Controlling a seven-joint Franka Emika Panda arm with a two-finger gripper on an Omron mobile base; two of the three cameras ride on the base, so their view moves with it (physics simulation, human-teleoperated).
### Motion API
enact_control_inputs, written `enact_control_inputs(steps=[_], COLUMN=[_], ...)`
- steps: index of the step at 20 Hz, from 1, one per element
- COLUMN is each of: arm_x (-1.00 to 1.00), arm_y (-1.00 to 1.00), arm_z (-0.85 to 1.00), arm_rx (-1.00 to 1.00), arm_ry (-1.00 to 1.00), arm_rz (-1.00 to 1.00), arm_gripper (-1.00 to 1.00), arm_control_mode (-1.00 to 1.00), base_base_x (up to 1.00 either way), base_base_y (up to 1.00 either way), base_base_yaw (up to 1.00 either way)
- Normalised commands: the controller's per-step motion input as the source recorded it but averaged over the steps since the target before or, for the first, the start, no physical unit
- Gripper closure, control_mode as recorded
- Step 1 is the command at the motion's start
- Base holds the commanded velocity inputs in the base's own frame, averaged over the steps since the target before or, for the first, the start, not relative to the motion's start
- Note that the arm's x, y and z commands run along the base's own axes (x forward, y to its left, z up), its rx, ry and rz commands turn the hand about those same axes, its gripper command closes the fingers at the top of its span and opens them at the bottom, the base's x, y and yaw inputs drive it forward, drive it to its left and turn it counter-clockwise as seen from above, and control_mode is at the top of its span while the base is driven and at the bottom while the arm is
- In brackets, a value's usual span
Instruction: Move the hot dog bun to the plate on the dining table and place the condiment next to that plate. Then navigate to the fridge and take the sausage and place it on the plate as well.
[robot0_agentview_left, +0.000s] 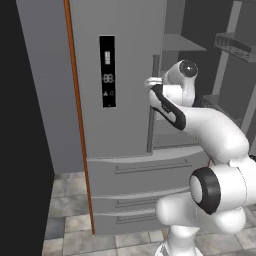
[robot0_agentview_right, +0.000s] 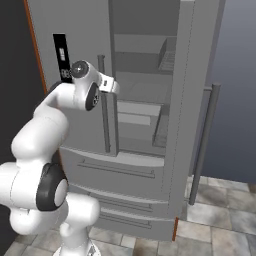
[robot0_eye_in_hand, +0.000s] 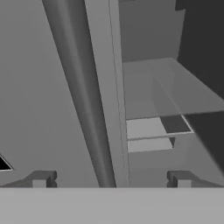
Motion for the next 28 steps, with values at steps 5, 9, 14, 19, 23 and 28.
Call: enact_control_inputs(steps=[5,9,14,19,23,28], arm_x=[0.37,0.23,0.14,0.17,0.27,0.31], arm_y=[0.07,0.08,0.2,0.21,0.09,0.0], arm_z=[0.0,0.0,-0.04,-0.03,0.0,-0.01], arm_rx=[0.0,0.0,-0.02,-0.01,0.0,0.0], arm_ry=[-0.02,-0.02,-0.02,-0.02,-0.01,-0.01], arm_rz=[0.07,0.0,0.0,-0.01,0.0,0.0], arm_gripper=[-1.0,-1.0,-1.0,-1.0,-1.0,-1.0], arm_control_mode=[-1.0,-1.0,-1.0,-1.0,-1.0,-1.0], base_base_x=[0.0,0.0,0.0,0.0,0.0,0.0], base_base_y=[0.0,0.0,0.0,0.0,0.0,0.0], base_base_yaw=[0.0,0.0,0.0,0.0,0.0,0.0])
